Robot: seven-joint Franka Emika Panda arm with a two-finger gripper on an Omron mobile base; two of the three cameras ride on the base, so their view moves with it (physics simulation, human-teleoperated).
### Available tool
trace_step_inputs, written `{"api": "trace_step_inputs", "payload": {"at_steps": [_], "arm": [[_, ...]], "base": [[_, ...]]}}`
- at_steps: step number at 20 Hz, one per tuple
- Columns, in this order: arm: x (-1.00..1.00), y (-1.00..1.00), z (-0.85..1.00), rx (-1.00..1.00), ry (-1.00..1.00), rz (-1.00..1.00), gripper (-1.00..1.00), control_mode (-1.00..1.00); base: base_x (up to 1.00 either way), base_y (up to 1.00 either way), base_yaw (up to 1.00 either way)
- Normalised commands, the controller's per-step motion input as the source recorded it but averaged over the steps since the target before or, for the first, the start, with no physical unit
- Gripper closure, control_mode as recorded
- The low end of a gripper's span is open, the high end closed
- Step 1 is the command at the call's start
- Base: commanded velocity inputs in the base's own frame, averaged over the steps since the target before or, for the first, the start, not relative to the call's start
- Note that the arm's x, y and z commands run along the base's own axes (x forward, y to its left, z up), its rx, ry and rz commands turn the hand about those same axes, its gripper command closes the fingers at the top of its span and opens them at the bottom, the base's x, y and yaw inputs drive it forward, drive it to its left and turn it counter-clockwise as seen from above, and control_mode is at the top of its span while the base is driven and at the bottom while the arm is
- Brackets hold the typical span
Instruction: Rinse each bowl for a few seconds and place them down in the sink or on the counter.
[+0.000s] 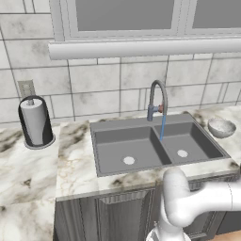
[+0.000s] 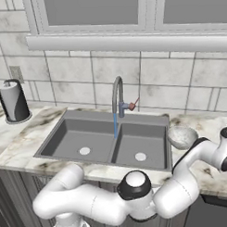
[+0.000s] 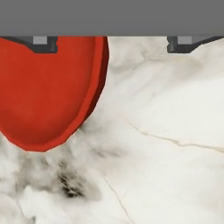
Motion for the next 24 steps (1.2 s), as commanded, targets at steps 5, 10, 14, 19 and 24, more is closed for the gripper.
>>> {"api": "trace_step_inputs", "payload": {"at_steps": [5, 10, 14, 19, 24], "arm": [[0.12, -0.17, -0.10, 0.00, 0.00, 0.02, -1.00, -1.00], [0.09, -0.20, -0.09, 0.00, 0.00, 0.01, -1.00, -1.00], [0.10, -0.17, -0.11, 0.01, 0.01, 0.01, -1.00, -1.00], [0.13, -0.12, -0.13, 0.01, 0.01, 0.00, 1.00, -1.00], [0.12, -0.08, -0.15, 0.02, 0.03, 0.00, 1.00, -1.00]], "base": [[0.00, 0.00, 0.00], [0.00, 0.00, 0.00], [0.00, 0.00, 0.00], [0.00, 0.00, 0.00], [0.00, 0.00, 0.00]]}}
